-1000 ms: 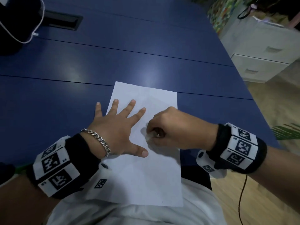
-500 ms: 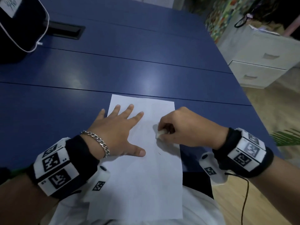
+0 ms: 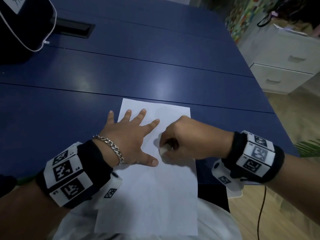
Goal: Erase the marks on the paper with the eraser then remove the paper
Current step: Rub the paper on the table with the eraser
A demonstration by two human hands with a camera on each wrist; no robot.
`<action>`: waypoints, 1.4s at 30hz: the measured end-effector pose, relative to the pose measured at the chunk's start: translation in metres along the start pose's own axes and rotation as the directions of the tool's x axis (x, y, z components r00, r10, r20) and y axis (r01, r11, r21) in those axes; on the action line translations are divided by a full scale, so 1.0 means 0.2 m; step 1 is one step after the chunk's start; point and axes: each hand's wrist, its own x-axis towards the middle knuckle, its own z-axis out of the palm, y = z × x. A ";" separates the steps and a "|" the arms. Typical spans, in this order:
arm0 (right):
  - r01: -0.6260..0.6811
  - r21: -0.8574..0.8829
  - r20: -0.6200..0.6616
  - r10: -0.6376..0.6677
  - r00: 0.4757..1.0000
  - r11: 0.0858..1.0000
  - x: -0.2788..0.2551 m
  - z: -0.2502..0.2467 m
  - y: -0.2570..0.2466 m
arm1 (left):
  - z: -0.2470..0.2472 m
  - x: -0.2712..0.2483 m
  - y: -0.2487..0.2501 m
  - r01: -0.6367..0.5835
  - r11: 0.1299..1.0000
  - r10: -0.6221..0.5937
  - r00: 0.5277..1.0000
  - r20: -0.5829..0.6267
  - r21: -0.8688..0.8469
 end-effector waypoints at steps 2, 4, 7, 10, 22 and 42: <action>-0.051 -0.029 -0.100 0.048 0.994 0.998 0.07 -0.04 0.08 | 0.00 0.00 0.00 0.004 1.000 -0.004 1.000 0.006 0.002; -0.127 -0.025 -0.217 0.119 0.969 0.992 0.12 -0.09 0.16 | 0.00 0.00 0.00 0.010 1.000 -0.010 1.000 0.012 0.005; -0.123 -0.025 -0.232 0.113 0.966 0.992 0.11 -0.07 0.15 | 0.00 0.01 0.00 0.019 1.000 -0.019 1.000 0.016 0.001; 0.003 -0.043 -0.041 -0.004 0.999 0.999 0.03 -0.01 0.01 | 0.00 0.01 0.00 0.014 1.000 -0.014 1.000 0.007 0.002; -0.052 0.058 -0.069 0.056 0.996 0.997 -0.01 -0.02 0.09 | -0.01 0.00 -0.01 -0.006 1.000 0.006 1.000 0.005 -0.012; -0.189 0.013 -0.255 0.186 0.949 0.982 -0.18 -0.01 0.24 | -0.02 -0.26 0.04 -0.056 0.998 0.058 0.992 0.112 -0.023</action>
